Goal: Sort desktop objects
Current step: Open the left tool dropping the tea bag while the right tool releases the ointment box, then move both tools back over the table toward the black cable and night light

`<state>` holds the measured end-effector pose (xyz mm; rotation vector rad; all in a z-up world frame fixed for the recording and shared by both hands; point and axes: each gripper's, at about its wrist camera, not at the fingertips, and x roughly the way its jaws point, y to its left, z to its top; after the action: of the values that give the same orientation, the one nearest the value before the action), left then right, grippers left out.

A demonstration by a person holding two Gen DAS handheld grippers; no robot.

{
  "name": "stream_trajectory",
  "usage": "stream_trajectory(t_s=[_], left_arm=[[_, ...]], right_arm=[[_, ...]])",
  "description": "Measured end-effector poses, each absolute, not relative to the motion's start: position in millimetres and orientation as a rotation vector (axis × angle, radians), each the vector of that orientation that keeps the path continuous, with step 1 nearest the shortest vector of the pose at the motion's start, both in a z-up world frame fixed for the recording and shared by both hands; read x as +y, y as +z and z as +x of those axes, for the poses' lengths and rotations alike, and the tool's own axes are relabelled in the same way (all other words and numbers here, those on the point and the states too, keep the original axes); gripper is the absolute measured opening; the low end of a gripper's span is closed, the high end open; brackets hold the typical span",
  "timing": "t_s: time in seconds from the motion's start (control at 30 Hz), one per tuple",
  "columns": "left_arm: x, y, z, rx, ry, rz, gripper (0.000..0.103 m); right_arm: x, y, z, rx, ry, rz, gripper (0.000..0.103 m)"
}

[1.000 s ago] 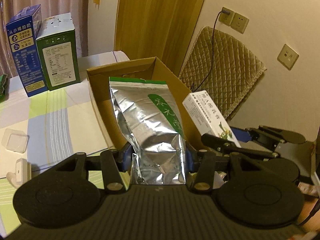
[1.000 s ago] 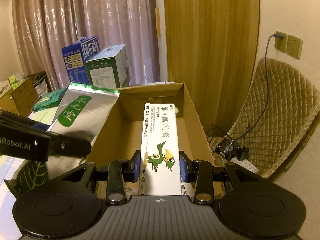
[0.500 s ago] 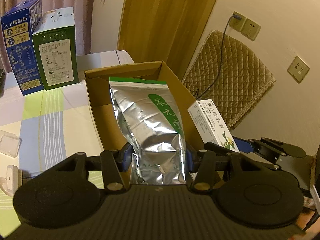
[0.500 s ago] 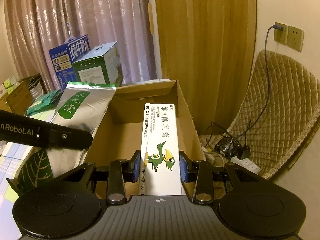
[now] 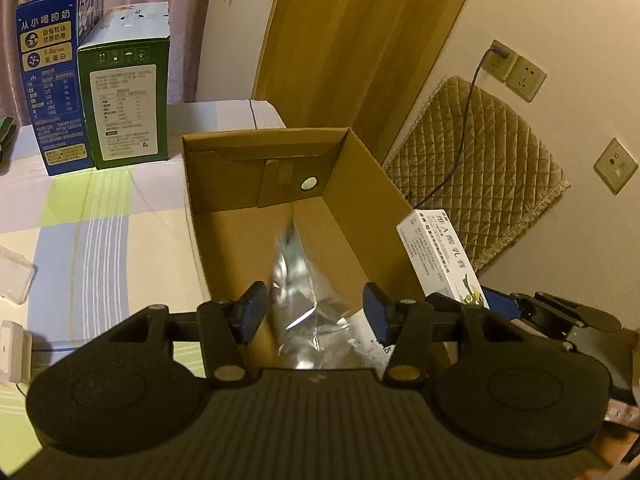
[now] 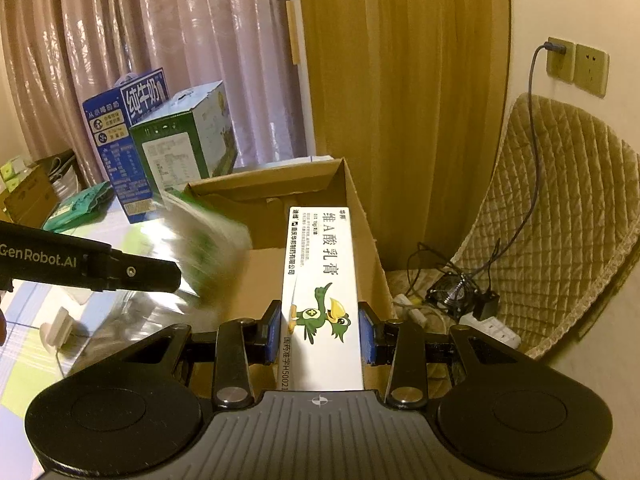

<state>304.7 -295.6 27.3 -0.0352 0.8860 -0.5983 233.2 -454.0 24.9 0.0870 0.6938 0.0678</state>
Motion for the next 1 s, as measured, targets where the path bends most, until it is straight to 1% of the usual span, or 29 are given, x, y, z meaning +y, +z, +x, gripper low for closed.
stream_trajectory(t_s=[0.27,0.47,0.5,0.6,0.67,0.73,0.9,1.0], left_arm=[[-276.7,26.8,294.9,0.871,-0.586,-0.042,0.046],[-262.2,29.5,289.7,0.858,-0.573,-0.049,0.047],[-260.2,29.7,288.7,0.857,-0.572,-0.049,0.049],[-253.7,29.5,284.6,0.854,-0.571,-0.041,0.053],[-248.4,28.3,280.7,0.854,-0.565,-0.034,0.054],[-242.2,26.2,275.8,0.855,-0.557,-0.033,0.059],[-225.5,23.1,259.6,0.854,-0.541,-0.029,0.062],[-213.9,22.7,248.1,0.856,-0.533,-0.029,0.07]], right_arm=[[-450.1,13.2,231.5,0.715,0.077,0.095,0.035],[-445.4,18.3,235.3,0.692,0.093,0.118,0.035],[-445.6,20.3,235.1,0.676,0.093,0.127,0.036],[-447.8,23.9,235.7,0.667,0.078,0.148,0.046],[-448.8,25.3,233.0,0.664,0.074,0.146,0.047],[-449.6,25.5,227.7,0.664,0.072,0.147,0.048],[-448.9,24.8,204.8,0.665,0.072,0.159,0.05],[-441.4,24.5,189.2,0.673,0.082,0.154,0.055]])
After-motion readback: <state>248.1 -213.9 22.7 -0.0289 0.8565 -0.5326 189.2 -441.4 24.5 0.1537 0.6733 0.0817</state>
